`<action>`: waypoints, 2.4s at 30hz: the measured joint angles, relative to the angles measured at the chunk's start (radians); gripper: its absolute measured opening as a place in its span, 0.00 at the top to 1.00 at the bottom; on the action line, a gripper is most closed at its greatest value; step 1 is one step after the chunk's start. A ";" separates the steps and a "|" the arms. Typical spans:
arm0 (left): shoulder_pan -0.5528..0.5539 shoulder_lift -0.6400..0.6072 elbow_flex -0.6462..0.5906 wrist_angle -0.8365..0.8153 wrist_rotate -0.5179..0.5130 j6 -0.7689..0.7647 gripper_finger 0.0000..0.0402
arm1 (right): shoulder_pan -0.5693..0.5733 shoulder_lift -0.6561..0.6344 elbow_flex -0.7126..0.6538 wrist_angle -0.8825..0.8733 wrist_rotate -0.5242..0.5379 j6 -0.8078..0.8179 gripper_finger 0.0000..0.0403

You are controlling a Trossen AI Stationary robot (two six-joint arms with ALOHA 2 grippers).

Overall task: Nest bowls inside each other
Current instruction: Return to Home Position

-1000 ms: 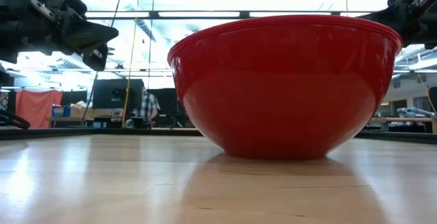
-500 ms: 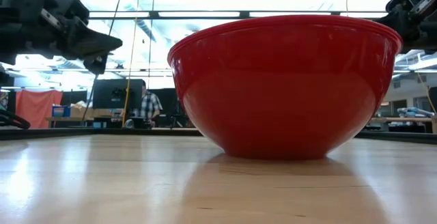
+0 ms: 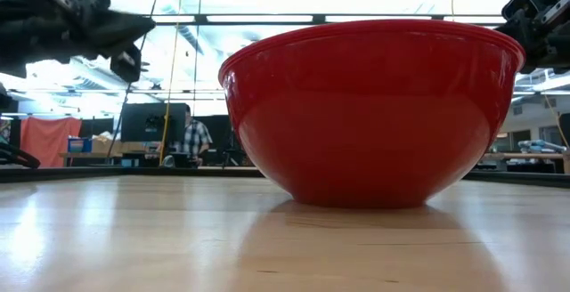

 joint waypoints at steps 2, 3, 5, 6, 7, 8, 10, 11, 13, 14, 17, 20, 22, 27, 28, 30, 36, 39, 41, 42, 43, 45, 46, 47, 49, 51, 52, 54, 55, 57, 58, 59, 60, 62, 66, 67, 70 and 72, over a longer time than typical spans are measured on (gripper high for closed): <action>0.000 -0.018 0.000 -0.057 0.023 0.028 1.00 | 0.000 0.000 0.000 0.000 0.001 0.000 0.93; 0.000 -0.025 0.000 -0.078 0.036 0.049 1.00 | 0.000 0.000 0.000 0.000 0.001 0.000 0.93; 0.000 -0.042 0.000 -0.108 0.046 0.083 1.00 | 0.000 0.000 0.000 0.000 0.003 0.000 0.93; 0.000 -0.046 0.000 -0.121 0.047 0.097 1.00 | 0.000 0.000 0.000 0.000 0.003 0.000 0.93; 0.000 -0.049 0.000 -0.134 0.047 0.101 1.00 | 0.000 0.000 0.000 0.000 0.003 0.000 0.93; 0.000 -0.049 0.000 -0.150 0.047 0.099 1.00 | 0.000 0.000 0.000 0.000 0.003 0.000 0.93; 0.000 -0.043 0.000 -0.181 0.047 0.084 1.00 | 0.000 0.000 0.000 0.000 0.003 0.000 0.93; 0.000 -0.040 0.000 -0.191 0.047 0.074 1.00 | 0.000 0.000 0.000 0.000 0.003 0.000 0.93; 0.000 -0.038 0.000 -0.194 0.046 0.047 1.00 | 0.000 0.000 0.000 0.000 0.004 0.000 0.93; 0.000 -0.037 0.000 -0.194 0.046 0.037 1.00 | 0.000 0.000 0.000 0.000 0.004 0.000 0.93; 0.000 -0.037 0.000 -0.192 0.046 0.020 1.00 | 0.000 0.000 0.000 0.000 0.004 0.000 0.93; 0.000 -0.037 0.000 -0.192 0.046 0.018 0.99 | 0.000 0.000 0.000 0.000 0.004 0.000 0.93; 0.000 -0.037 0.000 -0.192 0.046 0.017 0.98 | 0.000 0.000 0.000 0.000 0.004 0.000 0.93; 0.000 -0.037 0.000 -0.192 0.046 0.016 0.96 | 0.000 0.000 0.000 0.000 0.004 0.000 0.93; 0.000 -0.037 0.000 -0.192 0.046 0.017 0.96 | 0.000 0.000 0.000 0.000 0.004 0.000 0.93; 0.000 -0.037 0.000 -0.192 0.046 0.016 0.96 | 0.000 0.000 0.000 0.000 0.004 0.000 0.93; 0.000 -0.037 0.000 -0.192 0.046 0.014 0.96 | 0.000 0.000 0.000 0.000 0.004 0.000 0.93; 0.000 -0.037 0.000 -0.192 0.046 0.014 0.96 | 0.000 0.000 0.000 0.000 0.004 0.000 0.93; 0.000 -0.037 0.000 -0.192 0.046 0.013 0.96 | 0.000 0.000 0.000 0.000 0.004 0.000 0.93; 0.000 -0.037 0.000 -0.192 0.046 0.014 0.96 | 0.000 0.000 0.000 0.000 0.004 0.000 0.93; 0.000 -0.037 0.000 -0.192 0.046 0.014 0.96 | 0.000 0.000 0.000 0.000 0.004 0.000 0.93; 0.000 -0.037 0.000 -0.192 0.045 0.014 0.95 | 0.000 0.000 0.000 0.000 0.004 0.000 0.93; 0.000 -0.037 0.000 -0.192 0.045 0.014 0.95 | 0.000 0.000 0.000 0.000 0.004 0.000 0.93; 0.000 -0.037 0.000 -0.192 0.045 0.014 0.95 | 0.000 0.000 0.000 0.000 0.004 0.000 0.93; 0.000 -0.037 0.000 -0.192 0.045 0.014 0.95 | 0.000 0.000 0.000 0.000 0.005 0.000 0.93; 0.000 -0.037 -0.001 -0.192 0.045 0.014 0.95 | 0.000 0.000 0.000 0.000 0.005 0.000 0.93; 0.000 -0.037 -0.001 -0.192 0.045 0.014 0.95 | 0.000 0.000 0.000 0.000 0.005 0.000 0.93; 0.000 -0.037 -0.001 -0.192 0.045 0.014 0.95 | 0.000 0.000 0.000 0.000 0.005 0.000 0.93; 0.000 -0.037 -0.001 -0.192 0.045 0.014 0.95 | 0.000 0.000 0.000 0.000 0.005 0.000 0.93; 0.000 -0.037 -0.001 -0.192 0.045 0.014 0.95 | 0.000 0.000 0.000 0.000 0.005 0.000 0.93; 0.000 -0.037 -0.001 -0.192 0.045 0.014 0.95 | 0.000 0.000 0.000 0.000 0.005 0.000 0.93; 0.000 -0.037 -0.001 -0.192 0.045 0.014 0.95 | 0.000 0.000 0.000 0.000 0.005 0.000 0.93; 0.000 -0.037 -0.001 -0.192 0.045 0.015 0.95 | 0.000 0.000 0.000 0.000 0.005 0.000 0.93; 0.000 -0.037 -0.001 -0.192 0.045 0.015 0.95 | 0.000 0.000 0.000 0.000 0.005 0.000 0.93; 0.000 -0.037 -0.001 -0.192 0.045 0.015 0.95 | 0.000 0.000 0.000 0.000 0.005 0.000 0.93; 0.000 -0.037 -0.001 -0.192 0.045 0.015 0.95 | 0.000 0.000 0.000 0.000 0.005 0.000 0.93; 0.000 -0.037 -0.001 -0.192 0.045 0.016 0.95 | 0.000 0.000 0.000 0.000 0.005 0.000 0.93; 0.000 -0.037 -0.001 -0.192 0.045 0.016 0.95 | 0.000 0.000 0.000 0.000 0.005 0.000 0.93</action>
